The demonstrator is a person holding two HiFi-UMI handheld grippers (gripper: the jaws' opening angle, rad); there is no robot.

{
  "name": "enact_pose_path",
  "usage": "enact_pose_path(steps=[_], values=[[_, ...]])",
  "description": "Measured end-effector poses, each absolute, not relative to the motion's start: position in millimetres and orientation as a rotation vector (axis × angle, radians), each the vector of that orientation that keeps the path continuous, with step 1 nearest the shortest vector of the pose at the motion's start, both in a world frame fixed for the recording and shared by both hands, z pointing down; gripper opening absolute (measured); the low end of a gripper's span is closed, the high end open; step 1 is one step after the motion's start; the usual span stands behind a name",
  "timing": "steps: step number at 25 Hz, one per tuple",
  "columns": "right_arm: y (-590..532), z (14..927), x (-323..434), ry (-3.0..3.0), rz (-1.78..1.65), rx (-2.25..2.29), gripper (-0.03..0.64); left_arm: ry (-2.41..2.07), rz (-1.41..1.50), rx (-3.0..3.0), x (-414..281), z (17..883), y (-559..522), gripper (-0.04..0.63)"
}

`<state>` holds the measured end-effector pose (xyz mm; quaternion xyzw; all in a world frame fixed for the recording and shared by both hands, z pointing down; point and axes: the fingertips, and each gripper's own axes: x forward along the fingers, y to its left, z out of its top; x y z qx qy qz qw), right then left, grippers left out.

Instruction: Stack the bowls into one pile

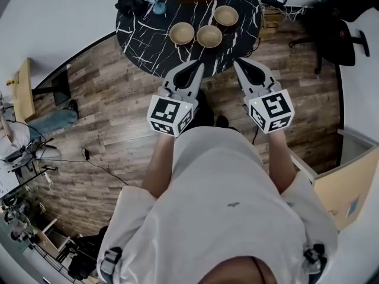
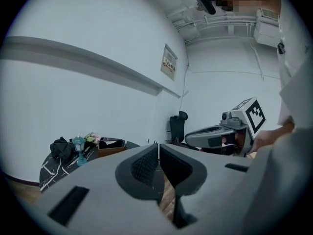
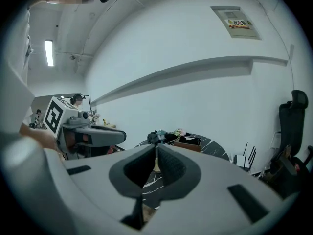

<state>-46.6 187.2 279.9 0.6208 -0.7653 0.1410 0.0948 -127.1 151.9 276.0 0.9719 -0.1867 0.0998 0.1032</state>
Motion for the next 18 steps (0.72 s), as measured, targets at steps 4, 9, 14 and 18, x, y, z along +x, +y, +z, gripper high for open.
enact_pose_path(steps=[4,9,14,18], values=[[157.1,279.3,-46.3,-2.270,0.415,1.831,0.020,-0.536,0.303,2.892,-121.9,271.4,122.0,0.008],[127.7,289.4,-49.7,-2.247,0.440,1.829,0.060,-0.530,0.316,2.885,-125.4,278.9,90.7,0.011],[109.3,306.4,-53.8,-2.210,0.479,1.816,0.109,-0.487,0.329,2.873,-125.3,293.1,72.5,0.068],[101.3,318.9,-58.6,-2.180,0.515,1.808,0.121,-0.459,0.338,2.849,-126.9,306.0,63.4,0.086]])
